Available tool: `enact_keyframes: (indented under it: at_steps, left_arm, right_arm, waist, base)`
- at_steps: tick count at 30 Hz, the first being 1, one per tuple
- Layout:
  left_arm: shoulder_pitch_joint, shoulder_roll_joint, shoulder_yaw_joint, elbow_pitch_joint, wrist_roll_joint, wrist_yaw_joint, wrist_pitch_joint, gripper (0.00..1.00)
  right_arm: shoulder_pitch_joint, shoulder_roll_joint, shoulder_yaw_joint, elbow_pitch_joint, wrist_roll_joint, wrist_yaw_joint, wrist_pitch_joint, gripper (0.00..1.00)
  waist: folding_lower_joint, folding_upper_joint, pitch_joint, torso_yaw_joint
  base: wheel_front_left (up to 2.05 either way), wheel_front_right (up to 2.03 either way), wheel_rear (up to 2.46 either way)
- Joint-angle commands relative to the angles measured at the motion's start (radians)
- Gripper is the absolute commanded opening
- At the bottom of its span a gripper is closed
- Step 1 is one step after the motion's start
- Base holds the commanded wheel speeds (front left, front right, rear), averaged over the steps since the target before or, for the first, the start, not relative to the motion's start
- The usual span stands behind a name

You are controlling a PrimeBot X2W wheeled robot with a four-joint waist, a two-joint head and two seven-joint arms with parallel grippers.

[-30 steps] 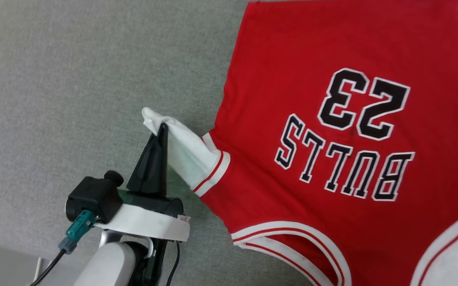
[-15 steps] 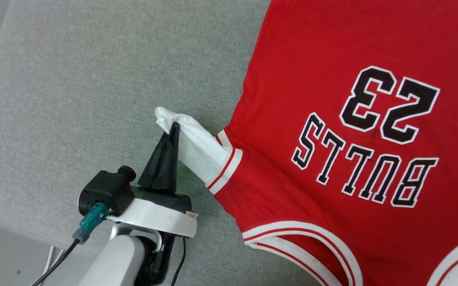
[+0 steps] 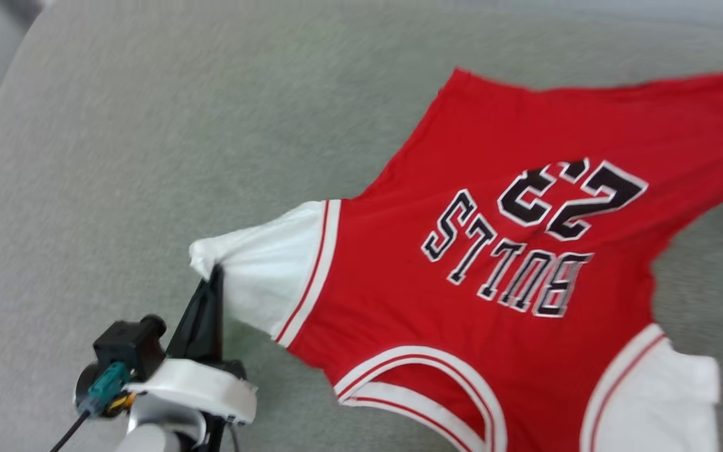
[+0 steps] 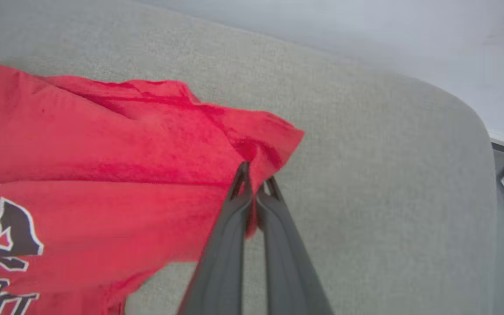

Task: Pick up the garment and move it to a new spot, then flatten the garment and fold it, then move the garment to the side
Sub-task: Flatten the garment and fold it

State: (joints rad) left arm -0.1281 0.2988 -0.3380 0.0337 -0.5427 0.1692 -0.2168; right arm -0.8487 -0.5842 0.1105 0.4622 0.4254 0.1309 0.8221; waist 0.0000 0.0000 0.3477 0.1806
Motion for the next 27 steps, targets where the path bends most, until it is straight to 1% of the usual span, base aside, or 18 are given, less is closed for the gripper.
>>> enact_keyframes:
  at_steps: [1, 2, 5, 9, 11, 16, 17, 18, 20, 22, 24, 27]
  left_arm:
    - [0.027, 0.013, 0.009, 0.002, -0.007, 0.012, 0.011, 0.00]
    - [0.041, 0.020, 0.013, 0.002, -0.009, 0.017, 0.018, 0.00]
    - [0.084, 0.036, 0.025, -0.002, -0.021, 0.033, 0.038, 0.00]
    - [0.128, 0.060, 0.037, -0.015, -0.031, 0.050, 0.062, 0.00]
    - [0.142, 0.068, 0.039, -0.021, -0.033, 0.055, 0.076, 0.00]
    - [0.168, 0.087, 0.043, -0.030, -0.040, 0.067, 0.099, 0.00]
    - [0.179, 0.094, 0.049, -0.037, -0.044, 0.073, 0.108, 0.00]
    - [0.184, 0.095, 0.049, -0.040, -0.047, 0.077, 0.111, 0.00]
    - [0.188, 0.098, 0.049, -0.045, -0.048, 0.079, 0.118, 0.00]
    - [0.192, 0.101, 0.046, -0.052, -0.048, 0.081, 0.124, 0.00]
    - [0.193, 0.104, 0.043, -0.057, -0.048, 0.084, 0.131, 0.00]
    - [0.183, 0.106, 0.040, -0.069, -0.045, 0.086, 0.138, 0.00]
  right_arm:
    - [0.083, -0.017, -0.010, -0.047, 0.015, 0.000, 0.004, 0.00]
    - [0.136, -0.026, -0.015, -0.083, 0.021, 0.000, 0.009, 0.00]
    - [0.317, -0.019, -0.049, -0.169, 0.035, 0.000, 0.022, 0.00]
    - [0.570, 0.038, -0.113, -0.270, 0.037, 0.000, 0.036, 0.00]
    - [0.698, 0.085, -0.140, -0.306, 0.042, 0.000, 0.042, 0.00]
    - [0.983, 0.247, -0.196, -0.398, 0.028, 0.000, 0.076, 0.00]
    - [1.067, 0.328, -0.214, -0.414, 0.026, 0.000, 0.090, 0.26]
    - [1.077, 0.347, -0.220, -0.421, 0.022, 0.000, 0.079, 1.00]
    - [1.082, 0.371, -0.237, -0.430, 0.013, 0.000, 0.047, 1.00]
    - [1.059, 0.386, -0.259, -0.449, 0.010, 0.000, -0.011, 1.00]
    - [1.019, 0.389, -0.290, -0.469, -0.004, 0.000, -0.115, 1.00]
    - [0.962, 0.400, -0.324, -0.471, 0.006, 0.000, -0.281, 1.00]
  waist:
    - [0.0000, 0.0000, -0.089, -0.091]
    - [0.0000, 0.0000, -0.104, -0.106]
    - [0.0000, 0.0000, -0.146, -0.151]
    - [0.0000, 0.0000, -0.181, -0.191]
    - [0.0000, 0.0000, -0.192, -0.203]
    - [0.0000, 0.0000, -0.210, -0.217]
    - [0.0000, 0.0000, -0.213, -0.227]
    - [0.0000, 0.0000, -0.214, -0.231]
    - [0.0000, 0.0000, -0.216, -0.237]
    - [0.0000, 0.0000, -0.218, -0.240]
    - [0.0000, 0.0000, -0.216, -0.240]
    - [0.0000, 0.0000, -0.208, -0.235]
  base:
    - [0.00, 0.00, 0.00]
    - [0.00, 0.00, 0.00]
    - [0.00, 0.00, 0.00]
    - [0.00, 0.00, 0.00]
    - [0.00, 0.00, 0.00]
    - [0.00, 0.00, 0.00]
    - [0.00, 0.00, 0.00]
    - [0.00, 0.00, 0.00]
    - [0.00, 0.00, 0.00]
    - [0.00, 0.00, 0.00]
    - [0.00, 0.00, 0.00]
    - [0.00, 0.00, 0.00]
